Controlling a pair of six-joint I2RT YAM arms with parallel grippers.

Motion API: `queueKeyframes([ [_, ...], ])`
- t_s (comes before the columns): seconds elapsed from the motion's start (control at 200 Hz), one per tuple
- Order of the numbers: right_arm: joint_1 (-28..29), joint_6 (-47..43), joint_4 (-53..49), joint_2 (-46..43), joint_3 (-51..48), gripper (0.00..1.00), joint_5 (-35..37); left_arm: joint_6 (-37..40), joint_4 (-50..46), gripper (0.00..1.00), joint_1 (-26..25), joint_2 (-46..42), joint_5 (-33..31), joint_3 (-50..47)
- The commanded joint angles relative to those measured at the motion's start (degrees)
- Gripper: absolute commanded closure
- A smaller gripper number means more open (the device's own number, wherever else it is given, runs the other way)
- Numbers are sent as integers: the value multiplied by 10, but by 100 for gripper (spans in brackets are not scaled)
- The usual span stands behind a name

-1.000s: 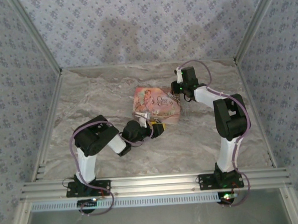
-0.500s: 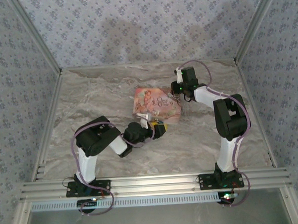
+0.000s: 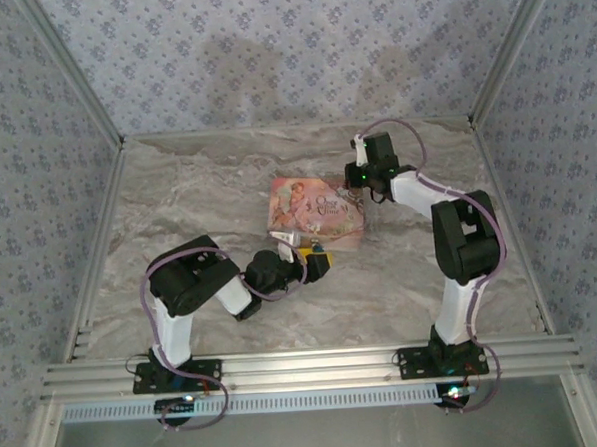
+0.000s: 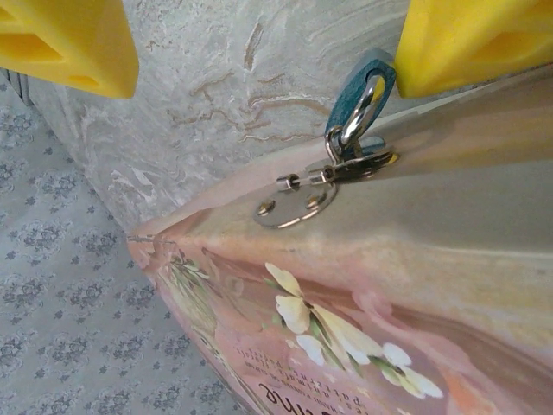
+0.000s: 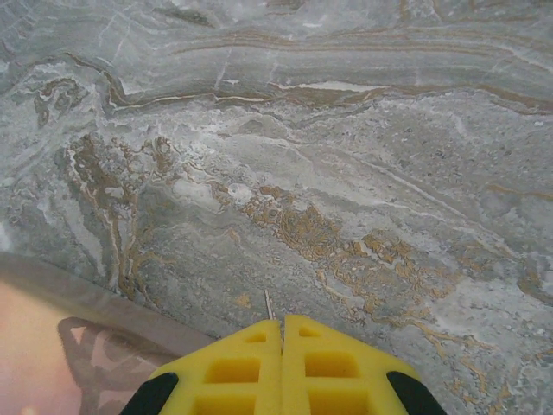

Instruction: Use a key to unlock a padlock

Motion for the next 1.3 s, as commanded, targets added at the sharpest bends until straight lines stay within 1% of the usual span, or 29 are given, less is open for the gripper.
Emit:
queueKeyframes([
  [0.0,1,-15,-19,-40,0,100,30,5,25,24,1,4,5,12],
  [0.1,-4,-15,-31,-58,0,100,63,-2,25,25,1,14,24,27],
  [0.185,-13,-8,-48,-76,-5,100,90,-5,25,25,1,16,27,28],
  [0.36,-32,29,-80,-114,-42,100,141,-9,25,24,2,14,41,23],
  [0.375,-33,32,-82,-117,-61,100,143,-9,25,24,2,14,41,22],
  [0.46,-27,50,-85,-130,-93,100,139,-10,25,24,3,15,46,20],
  [0.594,1,65,-70,-151,-148,100,135,-12,25,22,3,18,46,20],
  [0.729,31,73,-59,-153,-176,100,133,-16,25,22,5,22,48,24],
  [0.829,36,84,-48,-154,-187,100,120,-17,25,22,5,21,49,24],
  [1.009,37,82,-43,-157,-189,100,114,-22,25,24,9,22,49,20],
  [1.294,37,82,-40,-159,-193,100,113,-32,25,33,21,8,48,0],
])
